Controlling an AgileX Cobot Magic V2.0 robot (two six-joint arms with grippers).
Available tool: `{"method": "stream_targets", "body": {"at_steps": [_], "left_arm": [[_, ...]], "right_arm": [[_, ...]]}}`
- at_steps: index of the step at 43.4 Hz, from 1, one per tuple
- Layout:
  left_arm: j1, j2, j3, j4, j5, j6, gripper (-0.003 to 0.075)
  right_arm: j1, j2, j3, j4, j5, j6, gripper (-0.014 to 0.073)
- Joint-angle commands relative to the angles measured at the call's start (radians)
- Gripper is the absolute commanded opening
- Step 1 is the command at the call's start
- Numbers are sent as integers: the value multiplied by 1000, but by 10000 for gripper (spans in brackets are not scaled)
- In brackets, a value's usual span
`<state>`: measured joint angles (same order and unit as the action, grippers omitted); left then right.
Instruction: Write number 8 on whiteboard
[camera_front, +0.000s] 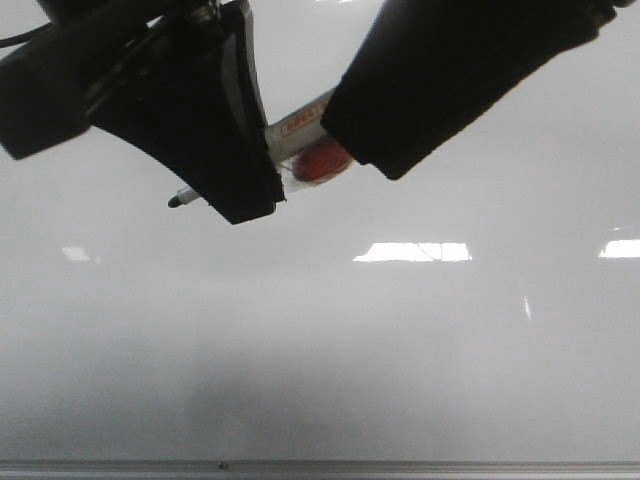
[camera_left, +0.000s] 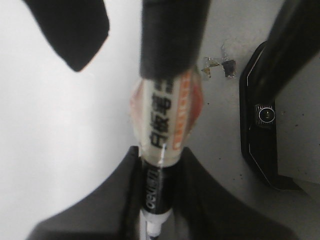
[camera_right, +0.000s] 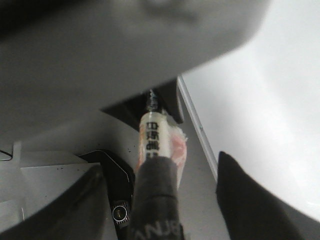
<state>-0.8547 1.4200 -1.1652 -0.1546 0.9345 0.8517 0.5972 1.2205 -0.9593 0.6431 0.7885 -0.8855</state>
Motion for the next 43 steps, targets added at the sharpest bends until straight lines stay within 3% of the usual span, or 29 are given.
{"method": "stream_targets", "body": {"at_steps": [1, 11, 17, 20, 25, 31, 38, 43], "left_arm": [[-10, -28, -33, -13, -39, 1, -20], [-10, -28, -33, -13, -39, 1, -20], [-10, -28, -33, -13, -37, 1, -14], [-10, -28, -33, -13, -37, 1, 34], [-10, -28, -33, -13, -39, -7, 208], [-10, -41, -33, -13, -43, -47, 356], [33, -120, -33, -13, -22, -113, 368], [118, -219, -9, -13, -20, -153, 368]], "right_arm": [[-2, -20, -34, 51, -41, -11, 388], [-2, -20, -34, 58, -41, -11, 251], [-2, -20, -34, 58, -41, -11, 101], [-2, -20, -34, 58, -41, -11, 32], [-2, -20, -34, 58, -41, -11, -39], [-2, -21, -34, 48, -41, -11, -78], [-21, -57, -34, -18, -31, 25, -79], [-64, -117, -34, -147, -23, 119, -79]]}}
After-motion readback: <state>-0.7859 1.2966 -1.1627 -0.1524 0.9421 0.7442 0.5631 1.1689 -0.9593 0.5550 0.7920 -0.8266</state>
